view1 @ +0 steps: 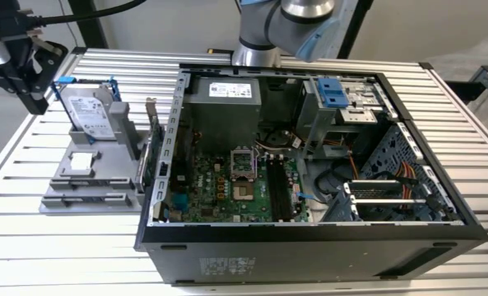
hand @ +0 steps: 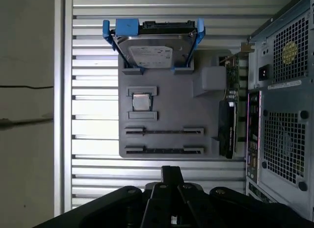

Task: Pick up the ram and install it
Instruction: 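Reach for the ram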

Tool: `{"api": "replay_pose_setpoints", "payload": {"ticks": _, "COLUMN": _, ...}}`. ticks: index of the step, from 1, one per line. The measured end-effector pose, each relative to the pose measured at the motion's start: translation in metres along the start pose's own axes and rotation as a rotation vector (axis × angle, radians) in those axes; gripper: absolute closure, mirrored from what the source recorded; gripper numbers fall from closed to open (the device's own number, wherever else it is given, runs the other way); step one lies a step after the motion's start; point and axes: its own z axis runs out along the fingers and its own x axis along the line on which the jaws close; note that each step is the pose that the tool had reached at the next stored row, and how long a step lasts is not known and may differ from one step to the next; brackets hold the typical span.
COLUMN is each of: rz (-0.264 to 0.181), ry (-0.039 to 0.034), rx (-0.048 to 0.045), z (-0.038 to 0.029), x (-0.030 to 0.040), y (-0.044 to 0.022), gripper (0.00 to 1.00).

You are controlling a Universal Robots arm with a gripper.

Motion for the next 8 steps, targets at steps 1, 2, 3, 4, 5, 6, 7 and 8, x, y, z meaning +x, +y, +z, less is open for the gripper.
{"api": "replay_pose_setpoints", "payload": {"ticks": 1, "rz": 0.0, "ry": 0.0003, "rx": 0.0, "z": 0.0, "x": 0.0, "y": -0.0013, "gripper": 1.0}}
{"api": "replay_pose_setpoints", "payload": {"ticks": 2, "rz": 0.001, "ry": 0.0006, "rx": 0.0, "z": -0.0001, "x": 0.0, "y": -0.0025, "gripper": 1.0}}
{"api": "replay_pose_setpoints", "payload": {"ticks": 3, "rz": 0.001, "ry": 0.0008, "rx": 0.0001, "z": -0.0002, "x": 0.0, "y": -0.0036, "gripper": 1.0}}
{"api": "replay_pose_setpoints", "payload": {"ticks": 4, "rz": 0.002, "ry": 0.0009, "rx": 0.0, "z": -0.0002, "x": 0.0, "y": -0.0044, "gripper": 1.0}}
{"api": "replay_pose_setpoints", "payload": {"ticks": 5, "rz": 0.002, "ry": 0.0008, "rx": 0.0, "z": -0.0002, "x": 0.0, "y": -0.0048, "gripper": 1.0}}
{"api": "replay_pose_setpoints", "payload": {"ticks": 6, "rz": 0.002, "ry": 0.0008, "rx": 0.0, "z": -0.0002, "x": 0.0, "y": -0.0053, "gripper": 1.0}}
{"api": "replay_pose_setpoints", "payload": {"ticks": 7, "rz": 0.002, "ry": 0.0008, "rx": 0.0, "z": -0.0002, "x": 0.0, "y": -0.0056, "gripper": 1.0}}
{"api": "replay_pose_setpoints", "payload": {"ticks": 8, "rz": 0.002, "ry": 0.0008, "rx": 0.0, "z": -0.0002, "x": 0.0, "y": -0.0057, "gripper": 1.0}}
